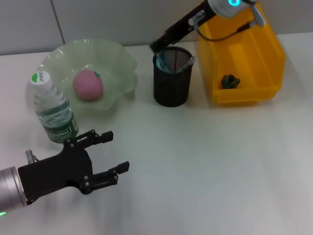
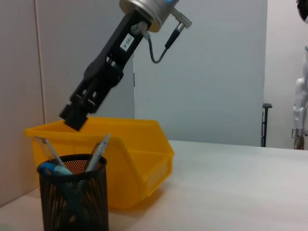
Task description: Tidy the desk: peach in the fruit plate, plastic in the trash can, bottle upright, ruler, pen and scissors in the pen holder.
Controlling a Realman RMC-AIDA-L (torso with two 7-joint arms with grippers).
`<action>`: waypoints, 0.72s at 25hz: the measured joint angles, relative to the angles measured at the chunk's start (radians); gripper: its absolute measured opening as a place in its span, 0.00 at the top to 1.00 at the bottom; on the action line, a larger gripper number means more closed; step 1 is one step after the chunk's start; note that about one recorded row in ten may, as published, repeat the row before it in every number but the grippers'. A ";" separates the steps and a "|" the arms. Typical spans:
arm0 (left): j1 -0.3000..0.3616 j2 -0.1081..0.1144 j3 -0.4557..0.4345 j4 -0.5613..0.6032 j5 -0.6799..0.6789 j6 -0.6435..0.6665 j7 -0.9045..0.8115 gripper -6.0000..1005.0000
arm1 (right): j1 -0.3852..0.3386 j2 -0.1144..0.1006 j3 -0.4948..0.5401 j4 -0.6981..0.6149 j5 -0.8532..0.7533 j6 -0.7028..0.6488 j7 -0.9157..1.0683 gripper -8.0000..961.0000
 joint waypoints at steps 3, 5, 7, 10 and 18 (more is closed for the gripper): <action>0.005 0.001 0.000 -0.008 -0.001 0.030 -0.003 0.22 | -0.140 0.000 -0.019 -0.104 0.243 0.011 -0.108 0.23; 0.007 0.001 0.000 -0.014 0.000 0.050 -0.004 0.22 | -0.227 0.000 -0.020 -0.140 0.398 0.012 -0.205 0.23; 0.013 0.002 -0.002 -0.017 -0.002 0.065 -0.005 0.22 | -0.327 -0.002 -0.018 -0.147 0.561 -0.004 -0.325 0.23; 0.019 0.002 -0.017 -0.019 -0.003 0.091 -0.016 0.22 | -0.453 -0.010 0.005 -0.103 0.768 -0.057 -0.536 0.23; 0.009 -0.002 -0.063 -0.067 -0.004 0.130 -0.047 0.22 | -0.581 -0.085 0.206 0.295 0.951 -0.425 -0.990 0.23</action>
